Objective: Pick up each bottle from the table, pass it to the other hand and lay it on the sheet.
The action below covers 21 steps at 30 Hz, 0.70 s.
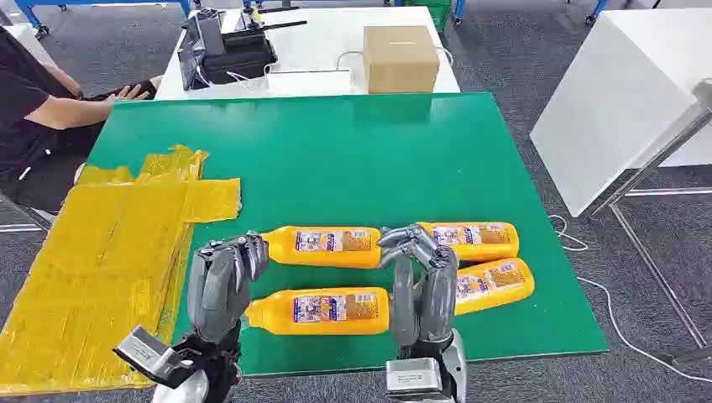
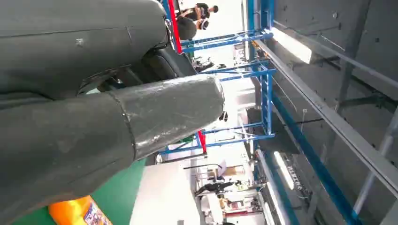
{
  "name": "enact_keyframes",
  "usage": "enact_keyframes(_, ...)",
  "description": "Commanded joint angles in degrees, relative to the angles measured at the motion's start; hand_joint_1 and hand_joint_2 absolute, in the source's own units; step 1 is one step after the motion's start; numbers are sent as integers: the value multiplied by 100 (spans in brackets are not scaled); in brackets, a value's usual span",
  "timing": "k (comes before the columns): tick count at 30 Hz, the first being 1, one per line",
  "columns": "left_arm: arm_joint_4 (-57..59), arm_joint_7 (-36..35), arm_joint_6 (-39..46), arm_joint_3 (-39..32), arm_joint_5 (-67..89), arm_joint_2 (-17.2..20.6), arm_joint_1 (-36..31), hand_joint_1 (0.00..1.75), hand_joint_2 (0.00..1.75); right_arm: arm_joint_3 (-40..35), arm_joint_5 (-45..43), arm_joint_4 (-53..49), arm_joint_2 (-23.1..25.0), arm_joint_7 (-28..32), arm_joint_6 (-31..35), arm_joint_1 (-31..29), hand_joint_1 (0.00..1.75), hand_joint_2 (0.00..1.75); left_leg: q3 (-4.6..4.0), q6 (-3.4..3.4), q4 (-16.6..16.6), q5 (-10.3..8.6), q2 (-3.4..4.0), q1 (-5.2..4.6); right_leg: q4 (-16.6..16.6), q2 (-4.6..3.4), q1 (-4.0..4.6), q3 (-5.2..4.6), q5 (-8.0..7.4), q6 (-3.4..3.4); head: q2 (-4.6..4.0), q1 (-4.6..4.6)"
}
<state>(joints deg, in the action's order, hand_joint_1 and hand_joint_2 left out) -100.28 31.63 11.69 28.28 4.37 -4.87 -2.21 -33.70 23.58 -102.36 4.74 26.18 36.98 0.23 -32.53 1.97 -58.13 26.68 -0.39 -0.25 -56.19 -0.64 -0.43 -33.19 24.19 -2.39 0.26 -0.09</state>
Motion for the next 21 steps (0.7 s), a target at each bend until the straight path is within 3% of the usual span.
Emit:
enact_keyframes(1,-900,837,605,-902,-287,196,1100,175,0,27,-2023,1006,-371,1122,-2975,-325,175,0,23,-11,7,5,0,5,8,8,5,25,5,5,0,0)
enact_keyframes(8,-900,837,605,-902,-287,196,1100,175,0,27,-2023,1006,-371,1122,-2975,-325,175,0,16,-8,5,3,0,4,7,7,4,17,3,4,0,0)
enact_keyframes(9,-900,837,605,-902,-287,196,1100,175,0,27,-2023,1006,-371,1122,-2975,-325,175,0,38,-9,15,12,41,5,18,-33,5,28,-2,4,0,0)
enact_keyframes(11,-856,837,553,-1014,-286,86,1134,175,0,134,-1957,1050,-283,1127,-3022,-287,175,0,44,-11,23,14,56,6,19,-50,5,38,-4,6,0,4)
enact_keyframes(12,-788,837,544,-1091,-294,-22,1129,77,0,196,-1849,1071,-228,1026,-3052,-263,143,0,35,-10,18,14,50,6,12,-45,5,29,-3,5,0,-6)
enact_keyframes(13,-692,837,505,-1105,-327,-86,1088,0,0,219,-1710,1087,-189,902,-3038,-258,0,0,56,-16,22,20,61,8,16,-50,7,42,0,8,0,0)
enact_keyframes(16,-472,837,567,-1264,-478,-248,1044,0,0,118,-1349,1361,-195,336,-3049,-342,0,0,29,-14,12,7,-6,8,12,8,8,28,6,7,0,-2)
enact_keyframes(17,-448,837,539,-1293,-476,-259,1027,0,0,71,-1230,1487,-200,224,-3036,-385,0,175,36,-16,13,10,-7,9,13,9,9,36,6,8,0,2)
enact_keyframes(21,-407,837,401,-1395,-509,-303,1055,0,0,-135,-1009,1924,-297,-309,-3249,-543,0,175,21,-10,11,5,4,7,9,-2,5,22,0,6,0,0)
